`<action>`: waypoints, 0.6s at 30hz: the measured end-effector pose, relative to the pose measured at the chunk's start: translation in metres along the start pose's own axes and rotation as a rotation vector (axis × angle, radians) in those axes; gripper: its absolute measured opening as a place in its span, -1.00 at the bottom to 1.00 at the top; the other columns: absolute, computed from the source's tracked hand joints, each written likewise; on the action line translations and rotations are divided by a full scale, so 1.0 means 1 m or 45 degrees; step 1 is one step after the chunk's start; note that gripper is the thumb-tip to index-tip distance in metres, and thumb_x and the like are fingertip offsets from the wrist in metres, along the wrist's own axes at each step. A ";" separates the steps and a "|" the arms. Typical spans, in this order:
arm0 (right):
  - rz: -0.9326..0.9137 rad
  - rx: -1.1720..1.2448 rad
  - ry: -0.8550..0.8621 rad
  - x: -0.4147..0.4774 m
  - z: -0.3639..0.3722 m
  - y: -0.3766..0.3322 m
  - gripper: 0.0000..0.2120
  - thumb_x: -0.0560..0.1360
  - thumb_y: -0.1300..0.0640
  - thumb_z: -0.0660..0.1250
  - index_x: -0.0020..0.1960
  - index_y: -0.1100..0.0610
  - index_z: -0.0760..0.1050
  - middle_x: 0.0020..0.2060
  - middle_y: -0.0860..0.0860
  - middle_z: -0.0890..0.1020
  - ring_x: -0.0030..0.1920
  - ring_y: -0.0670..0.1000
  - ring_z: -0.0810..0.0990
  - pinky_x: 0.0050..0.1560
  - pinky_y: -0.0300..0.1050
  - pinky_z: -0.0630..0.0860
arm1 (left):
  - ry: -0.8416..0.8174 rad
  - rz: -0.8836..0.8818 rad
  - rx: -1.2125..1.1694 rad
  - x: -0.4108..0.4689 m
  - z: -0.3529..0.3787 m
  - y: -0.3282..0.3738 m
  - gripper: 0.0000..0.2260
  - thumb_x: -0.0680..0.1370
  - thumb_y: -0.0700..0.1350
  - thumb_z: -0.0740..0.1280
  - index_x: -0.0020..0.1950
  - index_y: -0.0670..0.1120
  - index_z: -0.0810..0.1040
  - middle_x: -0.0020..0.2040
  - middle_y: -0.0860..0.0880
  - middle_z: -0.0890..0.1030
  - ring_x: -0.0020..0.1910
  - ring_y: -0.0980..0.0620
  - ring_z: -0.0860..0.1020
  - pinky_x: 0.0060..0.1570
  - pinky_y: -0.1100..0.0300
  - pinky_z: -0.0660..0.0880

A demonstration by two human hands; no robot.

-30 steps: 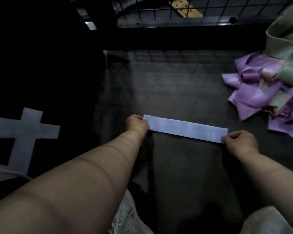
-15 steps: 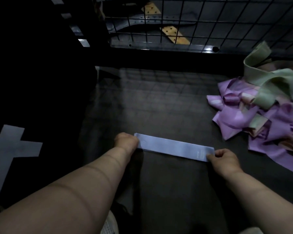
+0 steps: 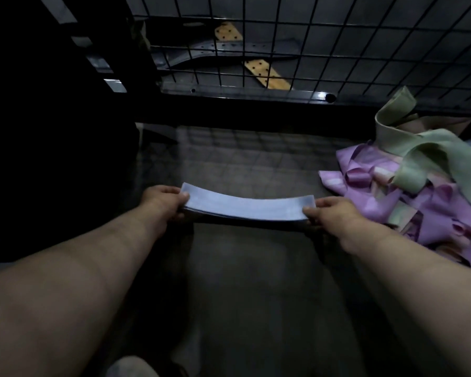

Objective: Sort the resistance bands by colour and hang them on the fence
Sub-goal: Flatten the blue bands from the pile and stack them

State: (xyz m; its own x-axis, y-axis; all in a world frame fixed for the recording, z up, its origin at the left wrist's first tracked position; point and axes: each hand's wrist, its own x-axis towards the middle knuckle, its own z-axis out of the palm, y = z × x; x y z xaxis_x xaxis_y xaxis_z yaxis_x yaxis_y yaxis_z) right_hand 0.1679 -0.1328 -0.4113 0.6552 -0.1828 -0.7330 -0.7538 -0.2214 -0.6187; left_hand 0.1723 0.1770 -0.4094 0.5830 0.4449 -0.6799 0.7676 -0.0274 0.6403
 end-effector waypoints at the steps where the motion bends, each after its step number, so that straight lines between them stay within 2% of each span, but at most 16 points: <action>1: 0.000 0.044 -0.004 0.005 0.002 -0.009 -0.85 0.54 0.30 0.38 -0.17 0.17 0.49 -0.35 0.13 0.54 -0.40 0.04 0.49 -0.54 -0.20 0.50 | 0.006 0.016 -0.026 0.005 0.000 0.006 -0.84 0.55 -0.26 0.40 -0.18 -0.09 0.50 -0.22 -0.12 0.56 -0.33 -0.02 0.52 -0.59 0.30 0.47; 4: -0.029 0.068 -0.003 0.022 0.006 -0.032 -0.85 0.57 0.27 0.36 -0.16 0.16 0.48 -0.36 0.13 0.52 -0.39 0.04 0.46 -0.60 -0.25 0.44 | 0.033 0.084 -0.070 0.016 0.006 0.023 -0.82 0.57 -0.25 0.38 -0.19 -0.08 0.47 -0.25 -0.09 0.54 -0.35 0.00 0.49 -0.64 0.37 0.41; 7: -0.033 -0.097 -0.004 0.030 0.008 -0.036 -0.77 0.55 0.30 0.36 -0.25 0.15 0.42 -0.40 0.15 0.51 -0.39 0.09 0.47 -0.39 -0.08 0.51 | 0.067 0.138 0.010 0.021 0.012 0.025 -0.79 0.57 -0.27 0.38 -0.24 -0.08 0.48 -0.29 -0.08 0.53 -0.39 0.01 0.46 -0.65 0.39 0.36; 10: 0.041 -0.290 -0.017 0.024 0.005 -0.025 -0.76 0.55 0.31 0.33 -0.26 0.16 0.39 -0.41 0.18 0.53 -0.57 0.02 0.45 -0.60 -0.27 0.37 | 0.083 0.111 0.095 0.021 0.014 0.011 -0.79 0.55 -0.29 0.39 -0.24 -0.09 0.48 -0.29 -0.10 0.53 -0.39 0.00 0.46 -0.51 0.27 0.41; 13: 0.109 -0.384 -0.025 0.014 0.000 -0.006 -0.80 0.55 0.31 0.32 -0.24 0.19 0.42 -0.42 0.19 0.55 -0.68 -0.04 0.41 -0.62 -0.31 0.30 | 0.094 0.114 0.235 0.018 0.014 -0.007 -0.80 0.52 -0.29 0.41 -0.25 -0.09 0.49 -0.25 -0.15 0.54 -0.36 -0.04 0.46 -0.37 0.21 0.40; 16: 0.149 -0.447 -0.042 0.012 0.008 0.010 -0.78 0.55 0.27 0.32 -0.26 0.17 0.42 -0.36 0.19 0.61 -0.54 0.02 0.48 -0.48 -0.18 0.41 | 0.145 0.131 0.297 0.017 0.014 -0.024 -0.93 0.50 -0.31 0.40 -0.17 -0.18 0.60 -0.17 -0.23 0.60 -0.20 -0.10 0.54 -0.20 0.17 0.42; 18: 0.099 -0.591 0.026 0.016 0.011 0.017 -0.89 0.54 0.20 0.33 -0.16 0.19 0.51 -0.10 0.23 0.67 -0.25 0.09 0.57 -0.17 -0.05 0.53 | 0.144 0.155 0.372 0.011 0.019 -0.028 -0.94 0.50 -0.32 0.40 -0.06 -0.26 0.66 -0.16 -0.24 0.62 -0.16 -0.12 0.57 -0.24 0.23 0.43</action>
State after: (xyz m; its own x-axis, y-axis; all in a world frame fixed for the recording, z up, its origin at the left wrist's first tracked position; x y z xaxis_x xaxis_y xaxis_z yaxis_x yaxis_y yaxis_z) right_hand 0.1650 -0.1294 -0.4369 0.6021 -0.2337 -0.7634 -0.7021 -0.6103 -0.3669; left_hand 0.1627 0.1660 -0.4417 0.6542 0.5189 -0.5502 0.7478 -0.3345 0.5736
